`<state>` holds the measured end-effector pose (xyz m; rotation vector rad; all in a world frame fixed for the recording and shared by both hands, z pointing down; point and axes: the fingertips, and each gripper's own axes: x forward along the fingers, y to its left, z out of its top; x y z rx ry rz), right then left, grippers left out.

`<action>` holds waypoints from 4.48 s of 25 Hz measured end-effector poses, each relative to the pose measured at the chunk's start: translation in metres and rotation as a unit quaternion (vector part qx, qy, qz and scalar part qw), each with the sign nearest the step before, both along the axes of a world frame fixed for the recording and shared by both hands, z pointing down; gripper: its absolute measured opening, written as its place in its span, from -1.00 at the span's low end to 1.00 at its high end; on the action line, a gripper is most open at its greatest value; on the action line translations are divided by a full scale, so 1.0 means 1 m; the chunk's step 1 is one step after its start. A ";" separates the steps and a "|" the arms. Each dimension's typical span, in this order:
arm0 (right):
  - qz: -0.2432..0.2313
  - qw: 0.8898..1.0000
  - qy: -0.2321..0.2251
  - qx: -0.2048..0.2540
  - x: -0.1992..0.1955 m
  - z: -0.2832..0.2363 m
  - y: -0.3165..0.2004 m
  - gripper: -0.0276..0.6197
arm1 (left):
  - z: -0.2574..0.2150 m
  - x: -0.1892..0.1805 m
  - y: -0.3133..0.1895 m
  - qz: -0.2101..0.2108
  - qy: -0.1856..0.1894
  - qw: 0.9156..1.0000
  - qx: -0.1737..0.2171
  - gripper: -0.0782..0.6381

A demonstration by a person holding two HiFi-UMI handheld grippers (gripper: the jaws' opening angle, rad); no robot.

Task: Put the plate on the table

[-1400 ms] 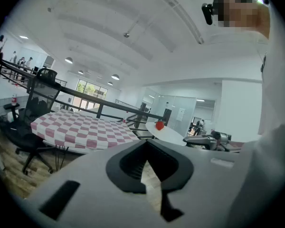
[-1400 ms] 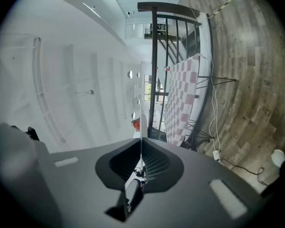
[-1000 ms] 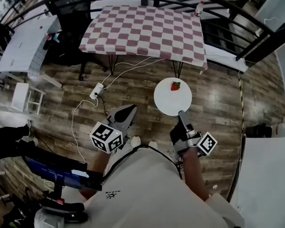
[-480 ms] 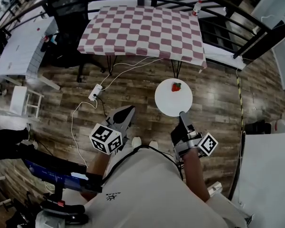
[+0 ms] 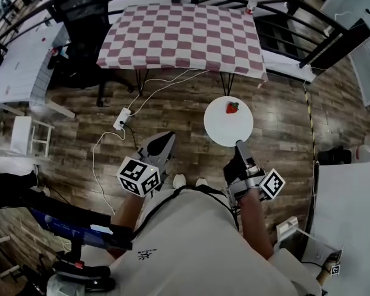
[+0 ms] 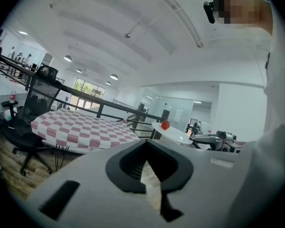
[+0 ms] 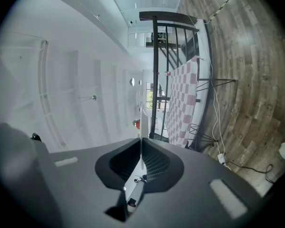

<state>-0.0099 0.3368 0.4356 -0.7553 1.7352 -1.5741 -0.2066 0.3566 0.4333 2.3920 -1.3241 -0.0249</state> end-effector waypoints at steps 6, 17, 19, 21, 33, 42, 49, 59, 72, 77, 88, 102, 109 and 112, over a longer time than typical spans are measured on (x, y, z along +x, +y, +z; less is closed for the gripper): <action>0.021 1.000 -0.002 -0.001 -0.002 0.002 0.009 -0.85 | 0.003 -0.010 0.004 0.009 0.005 1.000 0.002 -0.78; 0.048 0.999 0.006 0.002 0.000 -0.002 0.023 -0.85 | 0.007 -0.008 0.009 0.048 -0.003 0.999 0.005 -0.78; 0.052 0.999 0.005 0.000 0.001 -0.001 0.022 -0.85 | 0.009 -0.009 0.007 0.050 -0.002 0.999 0.003 -0.78; 0.055 0.998 0.003 -0.001 0.002 0.000 0.022 -0.85 | 0.011 -0.008 0.006 0.050 0.001 0.999 0.001 -0.78; 0.062 0.998 -0.004 -0.001 0.018 0.004 -0.008 -0.85 | 0.012 0.007 -0.027 0.050 -0.001 0.999 -0.008 -0.78; 0.059 0.998 -0.016 -0.007 0.036 0.008 -0.069 -0.85 | 0.006 0.026 -0.085 0.050 -0.008 0.999 -0.007 -0.78; 0.042 0.999 -0.022 -0.001 0.049 -0.001 -0.131 -0.85 | -0.005 0.045 -0.142 0.043 -0.015 0.999 -0.001 -0.78; 0.020 0.999 -0.025 -0.002 0.083 -0.007 -0.204 -0.85 | -0.015 0.089 -0.211 0.027 -0.021 0.999 0.004 -0.78; -0.014 0.999 -0.023 -0.020 0.139 0.011 -0.258 -0.86 | -0.013 0.150 -0.262 0.001 -0.025 1.000 0.001 -0.78; -0.025 0.999 -0.021 -0.022 0.156 0.018 -0.275 -0.85 | -0.008 0.169 -0.274 -0.007 -0.026 1.000 -0.003 -0.78; -0.017 0.999 -0.029 -0.037 0.185 0.033 -0.287 -0.85 | -0.008 0.193 -0.290 -0.003 -0.049 0.999 -0.016 -0.78; 0.023 0.999 -0.034 -0.026 0.207 0.030 -0.309 -0.86 | -0.011 0.216 -0.334 0.038 -0.052 0.998 -0.002 -0.78; 0.026 0.999 -0.027 -0.029 0.186 0.029 -0.351 -0.86 | -0.006 0.203 -0.383 0.051 -0.041 0.998 -0.004 -0.78; 0.028 0.999 -0.024 -0.034 0.175 0.034 -0.376 -0.86 | 0.000 0.194 -0.410 0.055 -0.039 0.998 -0.009 -0.78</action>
